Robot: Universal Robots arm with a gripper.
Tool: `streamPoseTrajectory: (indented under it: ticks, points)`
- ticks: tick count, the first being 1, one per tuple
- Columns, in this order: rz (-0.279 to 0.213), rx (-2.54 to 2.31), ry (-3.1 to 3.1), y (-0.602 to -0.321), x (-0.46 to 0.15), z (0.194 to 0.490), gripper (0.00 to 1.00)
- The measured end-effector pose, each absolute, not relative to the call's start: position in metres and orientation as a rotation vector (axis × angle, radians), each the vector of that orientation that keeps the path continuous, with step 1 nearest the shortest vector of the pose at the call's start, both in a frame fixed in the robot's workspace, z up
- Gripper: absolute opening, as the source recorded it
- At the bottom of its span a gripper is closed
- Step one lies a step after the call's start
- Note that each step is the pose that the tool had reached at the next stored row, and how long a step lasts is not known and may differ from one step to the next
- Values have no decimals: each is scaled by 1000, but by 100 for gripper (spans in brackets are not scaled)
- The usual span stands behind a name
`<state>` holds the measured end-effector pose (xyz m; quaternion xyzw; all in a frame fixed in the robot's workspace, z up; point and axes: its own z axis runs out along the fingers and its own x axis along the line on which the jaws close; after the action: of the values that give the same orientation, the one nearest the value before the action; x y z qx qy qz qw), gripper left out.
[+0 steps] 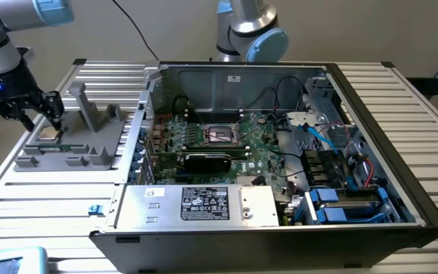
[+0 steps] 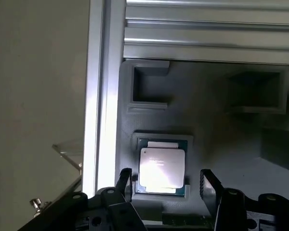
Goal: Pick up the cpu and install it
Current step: 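Pick up the cpu and move it towards the insertion slot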
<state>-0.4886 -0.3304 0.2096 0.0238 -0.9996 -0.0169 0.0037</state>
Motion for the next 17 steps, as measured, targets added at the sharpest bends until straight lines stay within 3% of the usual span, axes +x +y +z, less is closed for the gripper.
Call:
streamPoseTrajectory:
  ticks: [9,17]
  points:
    - [-25,75,-3133,-330,-489,203,68]
    - [-41,70,-3133,-330,-489,200,68]
